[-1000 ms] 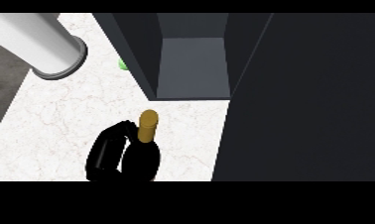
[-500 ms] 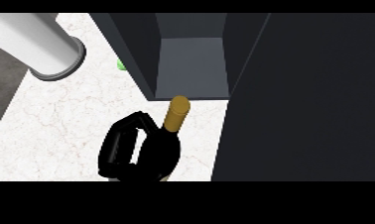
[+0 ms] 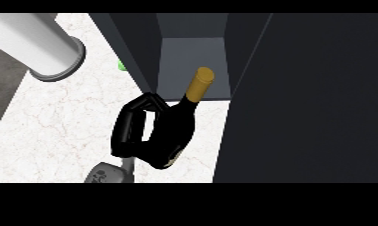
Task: Pick up the wine, place it into the cabinet and close the cabinet
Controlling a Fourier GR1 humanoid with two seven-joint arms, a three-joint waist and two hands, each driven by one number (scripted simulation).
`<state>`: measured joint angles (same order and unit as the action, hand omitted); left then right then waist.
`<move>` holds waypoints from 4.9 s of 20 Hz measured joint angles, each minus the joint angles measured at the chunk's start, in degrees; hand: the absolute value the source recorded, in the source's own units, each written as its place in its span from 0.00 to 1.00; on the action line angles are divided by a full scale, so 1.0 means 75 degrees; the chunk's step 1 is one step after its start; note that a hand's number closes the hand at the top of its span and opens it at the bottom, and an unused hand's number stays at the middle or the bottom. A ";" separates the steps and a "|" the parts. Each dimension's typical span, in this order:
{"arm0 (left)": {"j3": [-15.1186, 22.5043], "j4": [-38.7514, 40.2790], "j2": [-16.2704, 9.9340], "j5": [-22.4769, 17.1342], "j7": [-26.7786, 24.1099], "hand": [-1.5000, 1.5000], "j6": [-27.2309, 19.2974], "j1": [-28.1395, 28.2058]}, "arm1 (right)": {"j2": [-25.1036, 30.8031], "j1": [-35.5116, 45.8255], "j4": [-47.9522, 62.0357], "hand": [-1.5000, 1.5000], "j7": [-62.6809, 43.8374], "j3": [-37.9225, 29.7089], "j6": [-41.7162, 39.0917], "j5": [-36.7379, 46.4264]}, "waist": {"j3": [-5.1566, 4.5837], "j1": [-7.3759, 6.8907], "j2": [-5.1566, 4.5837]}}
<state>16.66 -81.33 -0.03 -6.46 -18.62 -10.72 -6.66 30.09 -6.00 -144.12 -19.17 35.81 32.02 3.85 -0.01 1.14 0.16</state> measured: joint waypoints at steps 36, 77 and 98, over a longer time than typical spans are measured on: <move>-0.0099 0.6434 0.0001 -0.1869 -0.0778 1.00 -0.1306 -0.5515 | -0.0004 -0.1086 0.0059 0.00 0.1459 -0.0211 -0.0676 -0.0412 | -0.0001 0.0335 -0.0085; -0.1202 1.0143 -0.0574 -0.2224 -0.1829 0.00 -0.2086 -0.7980 | -0.0111 -0.1571 0.0149 0.00 0.2380 -0.0318 -0.1606 -0.0746 | -0.0023 0.0829 -0.0322; -0.1889 0.9496 -0.0127 -0.2786 -0.2272 0.00 0.0282 -0.8374 | -0.0014 -0.1896 0.0046 0.00 0.2239 -0.0637 -0.1629 -0.0804 | -0.0008 0.0322 -0.0112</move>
<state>2.49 -10.11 -0.98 -27.36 -35.65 -8.61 -69.47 29.99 -20.21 -143.78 -2.37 31.04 19.81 -2.18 -0.07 3.56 -0.68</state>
